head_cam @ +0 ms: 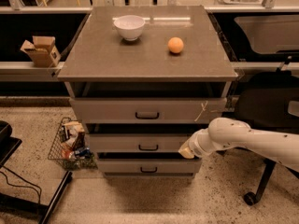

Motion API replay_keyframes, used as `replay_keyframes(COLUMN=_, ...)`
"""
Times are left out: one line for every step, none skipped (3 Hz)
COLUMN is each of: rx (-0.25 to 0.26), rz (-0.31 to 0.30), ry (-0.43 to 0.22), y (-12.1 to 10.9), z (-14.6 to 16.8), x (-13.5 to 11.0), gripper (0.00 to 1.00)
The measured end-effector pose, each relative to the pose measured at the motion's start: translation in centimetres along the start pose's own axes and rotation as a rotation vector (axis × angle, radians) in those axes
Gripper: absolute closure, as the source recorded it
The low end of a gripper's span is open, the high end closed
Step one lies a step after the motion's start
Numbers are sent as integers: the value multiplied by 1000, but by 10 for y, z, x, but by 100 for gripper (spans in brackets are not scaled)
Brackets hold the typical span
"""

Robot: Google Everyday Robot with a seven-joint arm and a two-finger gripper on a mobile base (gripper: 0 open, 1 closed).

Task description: Close middle drawer

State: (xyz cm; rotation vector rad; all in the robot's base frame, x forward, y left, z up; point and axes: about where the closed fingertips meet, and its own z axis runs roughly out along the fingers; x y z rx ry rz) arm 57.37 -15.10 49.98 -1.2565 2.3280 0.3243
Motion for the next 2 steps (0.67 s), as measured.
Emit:
replay_keyframes(rx=119, rz=-98, ry=101, y=8, z=-36, x=-11, gripper=100)
replay_keyframes(rx=200, rz=-220, ry=226, y=21, z=-72, x=-13, gripper=100)
